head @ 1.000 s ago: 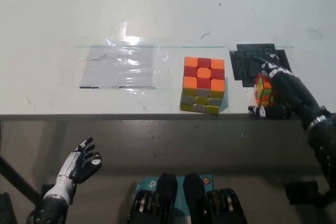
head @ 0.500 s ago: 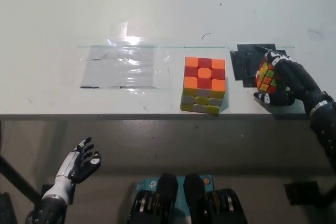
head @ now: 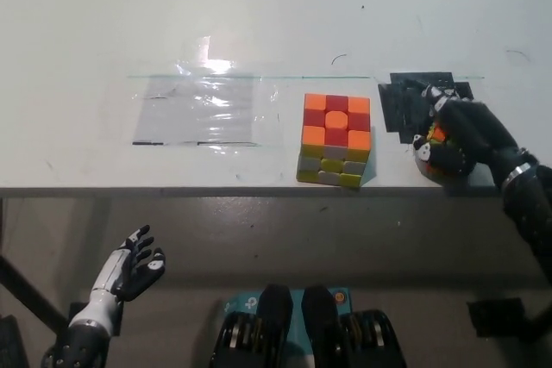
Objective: The robot uses its right hand to pick up the small cube kept on the middle on the desk and place it on the bigger cube kept next to it
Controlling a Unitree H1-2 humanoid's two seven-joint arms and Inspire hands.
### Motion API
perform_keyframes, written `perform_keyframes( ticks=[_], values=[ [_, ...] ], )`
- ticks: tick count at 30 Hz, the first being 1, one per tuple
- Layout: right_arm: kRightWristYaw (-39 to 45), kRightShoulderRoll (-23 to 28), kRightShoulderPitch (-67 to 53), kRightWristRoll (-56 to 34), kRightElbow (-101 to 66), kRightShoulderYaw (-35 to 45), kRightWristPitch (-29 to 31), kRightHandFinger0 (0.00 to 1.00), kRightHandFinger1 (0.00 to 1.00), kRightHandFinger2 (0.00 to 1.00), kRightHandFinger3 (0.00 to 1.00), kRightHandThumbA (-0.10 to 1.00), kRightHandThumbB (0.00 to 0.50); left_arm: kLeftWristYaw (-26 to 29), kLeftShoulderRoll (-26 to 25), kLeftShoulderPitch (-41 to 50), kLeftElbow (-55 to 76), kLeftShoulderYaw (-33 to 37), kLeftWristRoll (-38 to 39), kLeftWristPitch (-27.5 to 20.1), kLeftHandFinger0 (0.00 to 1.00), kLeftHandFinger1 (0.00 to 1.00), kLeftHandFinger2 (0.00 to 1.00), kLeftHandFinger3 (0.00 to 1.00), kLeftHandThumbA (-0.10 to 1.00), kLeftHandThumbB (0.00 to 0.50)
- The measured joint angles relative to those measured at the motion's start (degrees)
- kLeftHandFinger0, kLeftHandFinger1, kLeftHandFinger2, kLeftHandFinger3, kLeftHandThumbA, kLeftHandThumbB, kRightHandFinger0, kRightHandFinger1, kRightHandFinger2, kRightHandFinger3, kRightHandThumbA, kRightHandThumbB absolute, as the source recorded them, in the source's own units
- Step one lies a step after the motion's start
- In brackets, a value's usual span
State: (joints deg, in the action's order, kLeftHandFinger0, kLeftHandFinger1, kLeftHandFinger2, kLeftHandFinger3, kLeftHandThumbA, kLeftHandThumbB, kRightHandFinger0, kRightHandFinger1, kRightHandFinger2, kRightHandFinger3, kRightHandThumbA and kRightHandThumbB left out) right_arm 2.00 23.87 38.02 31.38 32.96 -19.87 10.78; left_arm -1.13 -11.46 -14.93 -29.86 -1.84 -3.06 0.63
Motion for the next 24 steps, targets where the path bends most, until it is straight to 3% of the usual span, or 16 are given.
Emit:
perform_keyframes(
  ticks=[1, 2, 3, 4, 5, 8, 11, 14, 16, 17, 18, 20, 23, 24],
  values=[
    [-0.6, 0.0, 0.0, 0.5, 0.3, -0.3, 0.4, 0.00, 0.02, 0.05, 0.96, -0.10, 0.000, 0.0, 0.0, 0.0, 0.0, 0.0, 0.0, 0.0, 1.00, 1.00, 1.00, 1.00, 0.34, 0.238],
    [-1.4, 0.0, 0.0, 1.0, 0.5, -0.6, 0.9, 0.00, 0.06, 0.10, 0.80, -0.10, 0.000, 0.0, 0.0, 0.0, 0.0, 0.0, 0.0, 0.0, 1.00, 1.00, 1.00, 1.00, 0.34, 0.240],
    [-2.2, 0.0, 0.0, 1.6, 0.7, -0.8, 1.3, 0.00, 0.07, 0.10, 0.77, -0.10, 0.000, 0.0, 0.0, 0.0, 0.0, 0.0, 0.0, 0.0, 1.00, 1.00, 1.00, 1.00, 0.34, 0.240],
    [-2.8, 0.0, 0.0, 2.1, 0.9, -1.0, 1.4, 0.01, 0.11, 0.11, 0.50, -0.10, 0.000, 0.0, -0.1, 0.0, 0.0, 0.0, 0.0, 0.0, 1.00, 1.00, 1.00, 1.00, 0.35, 0.248],
    [-3.2, 0.0, 0.0, 2.4, 1.1, -1.2, 1.6, 0.00, 0.09, 0.09, 0.34, -0.10, 0.000, 0.0, -0.1, 0.0, 0.0, 0.0, 0.0, 0.0, 1.00, 1.00, 1.00, 1.00, 0.35, 0.244],
    [-4.9, 0.0, 0.0, 3.7, 1.6, -1.6, 2.0, 0.00, 0.02, 0.00, 0.08, -0.10, 0.000, 0.0, -0.2, -0.1, 0.0, 0.0, 0.0, 0.0, 1.00, 1.00, 1.00, 1.00, 0.33, 0.248],
    [-7.2, 0.0, 0.0, 5.0, 2.5, -2.0, 2.6, 0.00, 0.07, 0.08, 0.02, -0.10, 0.000, 0.0, -0.2, -0.1, 0.0, 0.0, 0.0, 0.0, 1.00, 1.00, 1.00, 1.00, 0.33, 0.243],
    [-9.2, 0.0, 0.0, 5.9, 3.6, -2.1, 3.5, 0.00, 0.17, 0.32, 0.00, -0.10, 0.005, 0.0, -0.2, -0.3, 0.0, 0.0, 0.0, 0.0, 1.00, 1.00, 1.00, 1.00, 0.35, 0.245],
    [-10.9, -0.1, 0.1, 6.3, 4.4, -2.1, 4.2, 0.00, 0.17, 0.34, 0.00, -0.10, 0.024, 0.0, -0.2, -0.4, 0.0, 0.1, 0.0, 0.0, 1.00, 1.00, 1.00, 1.00, 0.35, 0.243],
    [-11.5, -0.1, 0.1, 6.5, 4.6, -2.1, 4.3, 0.00, 0.16, 0.36, 0.00, -0.10, 0.064, 0.0, -0.2, -0.5, 0.0, 0.1, 0.0, 0.0, 1.00, 1.00, 1.00, 1.00, 0.36, 0.246],
    [-12.5, -0.1, 0.0, 6.8, 5.0, -2.0, 4.6, 0.00, 0.16, 0.35, 0.00, -0.10, 0.067, 0.0, -0.3, -0.7, 0.0, 0.1, 0.0, 0.0, 1.00, 1.00, 1.00, 1.00, 0.35, 0.235],
    [-13.5, -0.2, 0.0, 7.0, 5.2, -2.0, 5.0, 0.00, 0.17, 0.38, 0.01, -0.10, 0.123, 0.0, -0.3, -0.8, 0.0, 0.1, 0.0, 0.0, 1.00, 1.00, 1.00, 1.00, 0.33, 0.225],
    [-15.5, -0.3, -0.3, 7.5, 5.3, -1.8, 5.8, 0.02, 0.19, 0.39, 0.06, -0.10, 0.134, 0.0, -0.3, -1.0, -0.1, 0.1, 0.0, 0.0, 1.00, 1.00, 1.00, 1.00, 0.32, 0.222],
    [-15.9, -0.3, -0.3, 7.5, 5.3, -1.7, 6.0, 0.00, 0.17, 0.35, 0.06, -0.10, 0.141, 0.0, -0.3, -1.0, -0.1, 0.1, 0.0, 0.0, 1.00, 1.00, 1.00, 1.00, 0.32, 0.222]
  ],
)
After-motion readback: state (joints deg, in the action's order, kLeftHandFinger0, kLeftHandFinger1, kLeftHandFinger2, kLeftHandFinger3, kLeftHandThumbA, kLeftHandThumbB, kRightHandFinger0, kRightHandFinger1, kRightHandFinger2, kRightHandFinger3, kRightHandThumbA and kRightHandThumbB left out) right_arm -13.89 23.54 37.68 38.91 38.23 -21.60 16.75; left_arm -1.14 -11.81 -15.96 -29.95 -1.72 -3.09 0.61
